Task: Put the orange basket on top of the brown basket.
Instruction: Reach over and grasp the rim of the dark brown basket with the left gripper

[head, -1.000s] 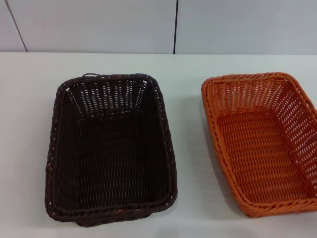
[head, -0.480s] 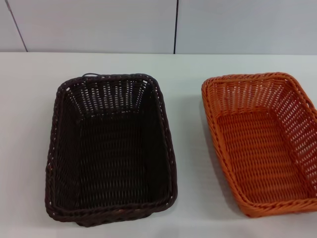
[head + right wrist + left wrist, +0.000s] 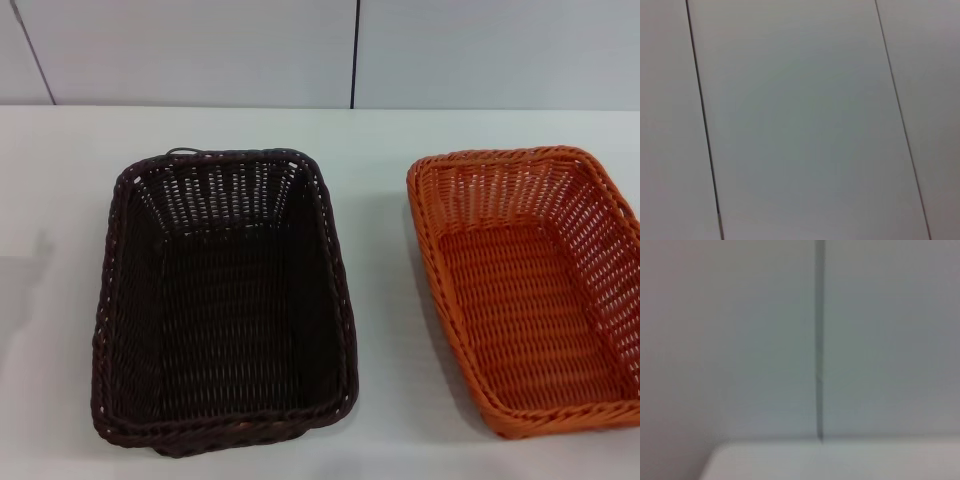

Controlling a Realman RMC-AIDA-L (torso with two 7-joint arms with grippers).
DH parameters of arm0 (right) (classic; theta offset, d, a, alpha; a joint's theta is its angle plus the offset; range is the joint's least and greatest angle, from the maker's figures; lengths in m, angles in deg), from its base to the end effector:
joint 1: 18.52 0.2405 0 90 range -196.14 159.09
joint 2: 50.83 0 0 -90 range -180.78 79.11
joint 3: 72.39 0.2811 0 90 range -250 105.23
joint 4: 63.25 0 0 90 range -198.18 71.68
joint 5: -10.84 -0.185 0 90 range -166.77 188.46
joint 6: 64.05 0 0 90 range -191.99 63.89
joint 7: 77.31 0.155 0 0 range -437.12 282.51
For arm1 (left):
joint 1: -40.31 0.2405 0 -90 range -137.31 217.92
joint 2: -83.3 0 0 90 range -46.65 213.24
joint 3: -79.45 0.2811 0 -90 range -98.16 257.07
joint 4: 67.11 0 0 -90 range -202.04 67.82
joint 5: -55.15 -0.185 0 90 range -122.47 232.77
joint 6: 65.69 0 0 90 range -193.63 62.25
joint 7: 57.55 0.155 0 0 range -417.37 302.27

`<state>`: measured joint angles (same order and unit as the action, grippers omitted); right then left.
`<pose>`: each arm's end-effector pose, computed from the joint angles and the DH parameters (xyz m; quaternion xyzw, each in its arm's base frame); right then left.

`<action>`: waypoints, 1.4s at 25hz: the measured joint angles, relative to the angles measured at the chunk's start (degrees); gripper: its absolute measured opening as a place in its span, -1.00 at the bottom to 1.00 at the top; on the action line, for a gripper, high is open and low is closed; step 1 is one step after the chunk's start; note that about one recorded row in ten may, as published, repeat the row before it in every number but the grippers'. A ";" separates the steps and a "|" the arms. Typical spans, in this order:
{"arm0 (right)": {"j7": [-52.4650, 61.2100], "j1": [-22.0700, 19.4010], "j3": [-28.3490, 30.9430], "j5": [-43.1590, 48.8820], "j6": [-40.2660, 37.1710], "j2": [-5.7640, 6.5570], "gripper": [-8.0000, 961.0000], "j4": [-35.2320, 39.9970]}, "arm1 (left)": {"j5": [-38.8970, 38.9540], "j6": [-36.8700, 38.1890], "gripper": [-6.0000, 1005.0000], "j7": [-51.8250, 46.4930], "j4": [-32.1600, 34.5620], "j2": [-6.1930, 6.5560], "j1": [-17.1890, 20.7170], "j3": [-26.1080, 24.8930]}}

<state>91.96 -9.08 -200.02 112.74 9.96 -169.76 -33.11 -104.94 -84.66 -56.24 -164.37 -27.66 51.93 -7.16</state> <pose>0.3805 0.2666 0.0425 -0.4356 0.3171 0.2885 0.7915 -0.3160 0.2753 0.1036 -0.6895 -0.3687 -0.1078 0.6140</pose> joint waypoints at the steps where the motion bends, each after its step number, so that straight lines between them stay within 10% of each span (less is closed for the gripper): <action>1: 0.00 0.00 0.00 0.00 0.00 0.00 0.62 0.00 | -0.01 -3.98 0.56 1.32 -1.53 -0.83 -0.51 -0.65; 4: 0.00 0.38 0.19 -0.03 -0.46 0.07 0.62 -0.28 | -0.02 -11.43 0.56 4.21 -3.94 -2.91 -1.80 -2.53; 5: 0.00 0.66 0.20 -0.04 -0.62 0.10 0.62 -0.39 | -0.01 -27.38 0.56 9.21 -7.85 -7.13 -6.03 -6.92; 35: -0.25 1.88 0.97 -0.04 -3.38 0.19 0.62 -1.76 | 1.62 -45.36 0.54 5.58 -12.39 -7.14 -12.72 0.58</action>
<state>91.71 -7.19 -199.06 112.70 6.58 -169.57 -34.87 -103.32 -130.03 -50.65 -176.76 -34.80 39.21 -6.58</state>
